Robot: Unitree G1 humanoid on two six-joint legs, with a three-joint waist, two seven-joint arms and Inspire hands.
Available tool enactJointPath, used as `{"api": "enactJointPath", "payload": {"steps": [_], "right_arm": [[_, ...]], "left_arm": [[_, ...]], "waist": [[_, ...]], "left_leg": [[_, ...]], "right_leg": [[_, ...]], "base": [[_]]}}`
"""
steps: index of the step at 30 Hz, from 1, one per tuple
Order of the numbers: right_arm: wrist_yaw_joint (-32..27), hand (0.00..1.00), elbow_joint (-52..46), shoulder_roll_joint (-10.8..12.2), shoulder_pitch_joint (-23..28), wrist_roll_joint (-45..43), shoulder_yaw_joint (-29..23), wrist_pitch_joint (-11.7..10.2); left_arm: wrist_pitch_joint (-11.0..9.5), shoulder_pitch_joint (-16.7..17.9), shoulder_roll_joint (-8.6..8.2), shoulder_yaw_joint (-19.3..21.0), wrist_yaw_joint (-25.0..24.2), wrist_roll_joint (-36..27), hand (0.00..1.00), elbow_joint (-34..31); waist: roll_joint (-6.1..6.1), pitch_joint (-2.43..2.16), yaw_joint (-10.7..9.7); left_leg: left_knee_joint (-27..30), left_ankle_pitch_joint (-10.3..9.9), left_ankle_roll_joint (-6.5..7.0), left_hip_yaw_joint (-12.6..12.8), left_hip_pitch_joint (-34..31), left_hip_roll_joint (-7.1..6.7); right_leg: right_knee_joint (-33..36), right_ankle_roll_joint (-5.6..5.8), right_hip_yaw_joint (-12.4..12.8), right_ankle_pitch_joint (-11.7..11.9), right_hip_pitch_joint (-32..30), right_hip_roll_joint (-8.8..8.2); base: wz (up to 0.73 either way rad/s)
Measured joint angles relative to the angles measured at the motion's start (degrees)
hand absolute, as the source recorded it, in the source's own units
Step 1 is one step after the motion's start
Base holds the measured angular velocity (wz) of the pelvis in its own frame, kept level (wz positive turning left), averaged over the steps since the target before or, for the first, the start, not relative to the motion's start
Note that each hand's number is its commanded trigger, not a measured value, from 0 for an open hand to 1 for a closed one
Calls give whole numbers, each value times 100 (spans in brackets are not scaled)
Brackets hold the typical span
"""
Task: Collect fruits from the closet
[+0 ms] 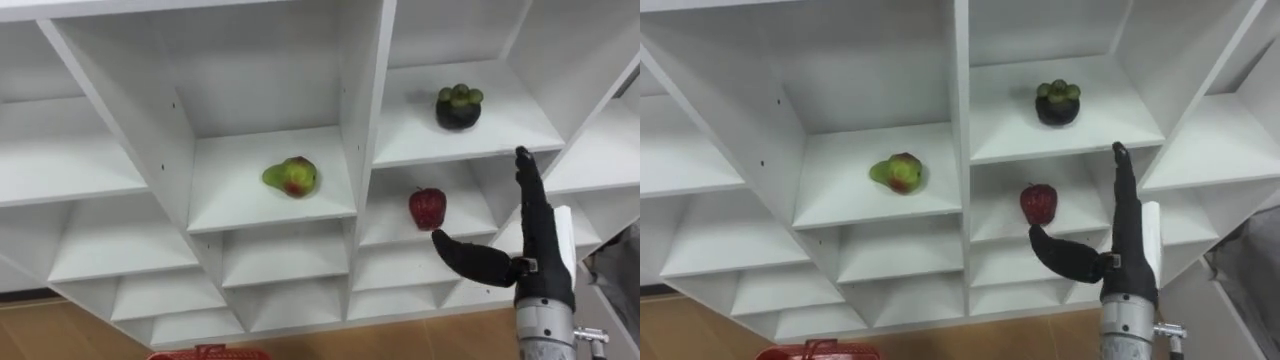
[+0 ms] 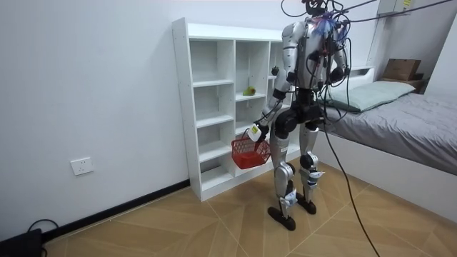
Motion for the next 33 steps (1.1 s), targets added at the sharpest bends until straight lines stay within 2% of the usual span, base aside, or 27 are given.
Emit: {"api": "enactJointPath", "payload": {"steps": [7, 12, 18, 19, 22, 33], "right_arm": [[-282, 0, -279, -16, -17, -126, 137, -14], [-506, 0, -633, -153, -78, -160, 141, -73], [-732, 0, -683, -166, -335, -256, 120, -148], [-777, 0, -665, -178, -395, -250, 120, -148], [-845, 0, -651, -187, -540, -231, 113, -148], [-936, 0, -564, -298, -869, 334, 48, -149]], "left_arm": [[0, 16, 17, -98, 0, 2, 100, 42], [1, 19, 54, -99, -4, 9, 100, 41], [1, -9, 72, -97, -32, 17, 100, 35], [1, -13, 71, -102, -31, 13, 100, 35], [9, -32, 74, -176, -11, 12, 100, 35], [67, -60, 99, -133, -120, 53, 100, 32]], "waist": [[-7, 12, 18], [-7, 11, 26], [-13, 13, 79], [-18, 29, 94], [-25, 36, 118], [-77, 36, 151]], "left_leg": [[3, 1, 1, -2, -33, 1], [1, 1, 2, -1, -73, 3], [-3, 1, 2, 5, -12, 8], [-9, 1, 1, 8, 36, 8], [-21, 1, 1, 11, 62, 9], [-23, 1, 1, -27, 54, 11]], "right_leg": [[30, 1, 3, 2, -42, 3], [35, -3, -10, 4, -91, 8], [28, -6, 11, 5, -28, 16], [22, -6, 14, 5, 11, 17], [16, -5, 15, 5, 31, 19], [8, -9, -11, 8, 32, 19]], "base": [[0], [0], [-1], [0], [0], [0]]}}
